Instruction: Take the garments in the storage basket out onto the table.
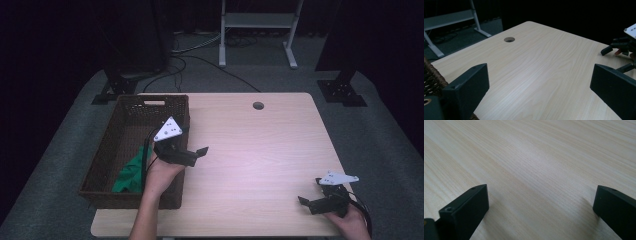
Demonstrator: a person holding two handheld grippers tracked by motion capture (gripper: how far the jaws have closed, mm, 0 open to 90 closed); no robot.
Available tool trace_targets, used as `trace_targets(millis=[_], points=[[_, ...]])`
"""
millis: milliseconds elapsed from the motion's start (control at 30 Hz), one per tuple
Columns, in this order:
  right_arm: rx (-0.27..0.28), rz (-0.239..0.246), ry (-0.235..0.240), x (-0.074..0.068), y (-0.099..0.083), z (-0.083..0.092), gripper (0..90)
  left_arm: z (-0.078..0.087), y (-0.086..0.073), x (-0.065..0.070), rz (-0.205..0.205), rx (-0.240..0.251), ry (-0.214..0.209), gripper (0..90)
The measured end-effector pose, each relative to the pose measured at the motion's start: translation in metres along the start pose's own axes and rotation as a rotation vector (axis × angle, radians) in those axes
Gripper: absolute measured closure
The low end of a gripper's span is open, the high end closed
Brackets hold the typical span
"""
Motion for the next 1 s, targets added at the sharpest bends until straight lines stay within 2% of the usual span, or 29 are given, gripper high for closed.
trace_targets(millis=[1000], points=[[0.000,0.000,0.000,0.000,0.000,0.000,0.0,0.017,-0.004,-0.015,0.019,0.005,0.047,1.3]])
Point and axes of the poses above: each handheld gripper's, and its own axes: z roughly backward along the jaws, y roughly out of its top, x roughly to its right, the point moved 3 cm from there along -z, roughly forward along the jaws, and after that the axes turned 3 degrees about z, right-handed, at the moved point
